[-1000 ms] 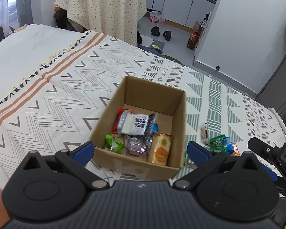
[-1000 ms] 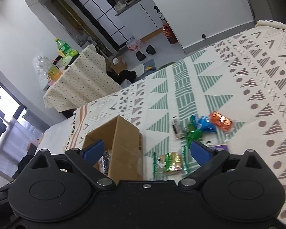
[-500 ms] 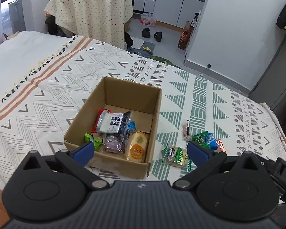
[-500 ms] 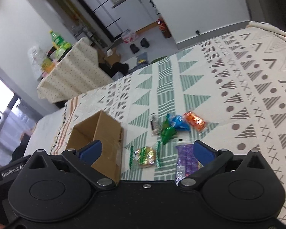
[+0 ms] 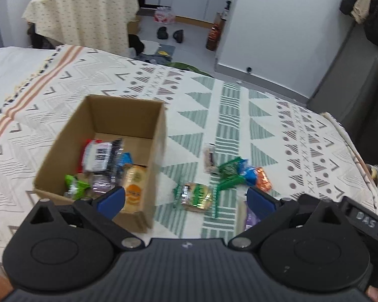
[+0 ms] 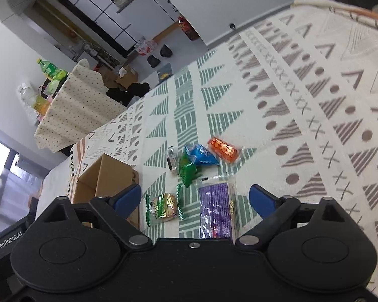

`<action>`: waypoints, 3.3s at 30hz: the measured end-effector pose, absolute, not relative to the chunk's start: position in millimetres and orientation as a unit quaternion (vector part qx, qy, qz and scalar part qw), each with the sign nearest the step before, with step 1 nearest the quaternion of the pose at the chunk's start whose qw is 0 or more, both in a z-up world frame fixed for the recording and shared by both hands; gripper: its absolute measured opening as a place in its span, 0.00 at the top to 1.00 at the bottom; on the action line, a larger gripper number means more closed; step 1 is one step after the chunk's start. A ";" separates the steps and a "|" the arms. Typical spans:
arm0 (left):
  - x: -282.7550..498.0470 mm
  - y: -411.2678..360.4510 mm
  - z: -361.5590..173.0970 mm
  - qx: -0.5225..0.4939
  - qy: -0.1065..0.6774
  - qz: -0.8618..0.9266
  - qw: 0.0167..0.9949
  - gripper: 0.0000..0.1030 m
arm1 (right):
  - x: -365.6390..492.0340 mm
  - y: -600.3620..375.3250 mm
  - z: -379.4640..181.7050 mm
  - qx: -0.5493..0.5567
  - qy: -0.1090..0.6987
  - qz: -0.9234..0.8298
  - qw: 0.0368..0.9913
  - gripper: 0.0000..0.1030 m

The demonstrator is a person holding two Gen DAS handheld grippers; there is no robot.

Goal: Organize snacks
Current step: 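Grasp the green-wrapped bun with the left tool while the right grasps the purple bar, then carry the bun into the box with the left tool while the right carries the purple bar there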

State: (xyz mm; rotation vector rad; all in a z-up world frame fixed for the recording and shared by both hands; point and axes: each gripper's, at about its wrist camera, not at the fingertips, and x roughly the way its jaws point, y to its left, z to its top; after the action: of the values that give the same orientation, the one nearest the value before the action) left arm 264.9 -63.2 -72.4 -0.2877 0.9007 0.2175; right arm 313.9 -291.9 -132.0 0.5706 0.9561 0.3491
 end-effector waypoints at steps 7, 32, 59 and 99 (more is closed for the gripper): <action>284.8 -73.1 -89.7 -0.141 0.445 0.074 0.881 0.11 | 323.2 -286.0 -154.8 0.264 0.486 0.155 0.819 0.29; 355.6 -80.7 -180.2 -0.117 0.522 0.079 0.841 0.34 | 344.0 -260.0 -207.7 0.244 0.542 0.139 0.792 0.52; 355.2 -80.7 -179.4 -0.125 0.508 0.093 0.847 0.54 | 343.7 -256.6 -192.5 0.230 0.510 0.140 0.817 0.68; 279.3 -8.2 -65.7 -0.158 0.414 0.168 0.880 0.54 | 322.8 -207.8 -111.4 0.263 0.359 0.263 0.856 0.69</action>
State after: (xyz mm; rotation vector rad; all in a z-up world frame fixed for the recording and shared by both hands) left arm 279.3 -8.2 -65.7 -0.3292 0.8633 0.3508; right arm 322.8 -207.8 -111.4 0.5520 0.7535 0.5527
